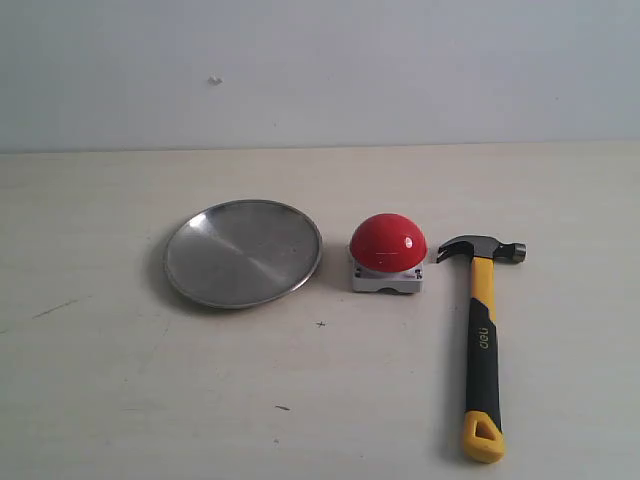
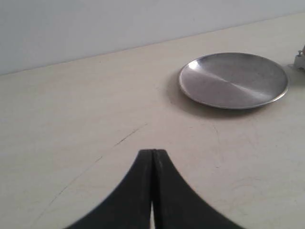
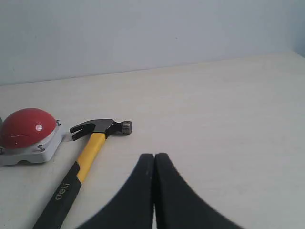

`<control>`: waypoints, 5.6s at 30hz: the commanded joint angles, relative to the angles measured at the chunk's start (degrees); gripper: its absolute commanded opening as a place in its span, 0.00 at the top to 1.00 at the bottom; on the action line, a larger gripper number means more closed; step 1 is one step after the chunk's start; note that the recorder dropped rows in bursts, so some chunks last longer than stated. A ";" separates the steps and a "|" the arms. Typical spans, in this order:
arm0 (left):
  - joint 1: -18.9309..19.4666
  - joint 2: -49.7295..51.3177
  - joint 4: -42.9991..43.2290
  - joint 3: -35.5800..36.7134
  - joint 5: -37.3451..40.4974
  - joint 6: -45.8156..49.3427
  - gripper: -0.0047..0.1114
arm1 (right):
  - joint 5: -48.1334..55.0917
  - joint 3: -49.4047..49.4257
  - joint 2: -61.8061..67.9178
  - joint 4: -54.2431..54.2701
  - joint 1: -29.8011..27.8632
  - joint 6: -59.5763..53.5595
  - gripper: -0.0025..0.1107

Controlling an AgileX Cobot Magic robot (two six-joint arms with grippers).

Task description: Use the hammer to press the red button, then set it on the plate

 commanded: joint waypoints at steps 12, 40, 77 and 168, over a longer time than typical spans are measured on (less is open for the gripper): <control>0.13 -0.30 0.04 0.01 -0.04 -0.33 0.96 | -25.66 0.25 -0.34 0.09 -0.30 -0.22 0.98; 0.13 -0.30 0.04 0.01 -0.04 -0.33 0.96 | 2.13 -43.76 60.13 -19.67 0.30 31.14 0.98; 0.13 -0.30 0.04 0.01 -0.04 -0.33 0.96 | 31.92 -75.75 114.50 -1.55 13.71 24.76 0.47; 0.13 -0.30 -22.59 0.01 -17.96 -1.29 0.96 | -3.37 -45.11 54.79 -16.73 29.85 25.84 0.98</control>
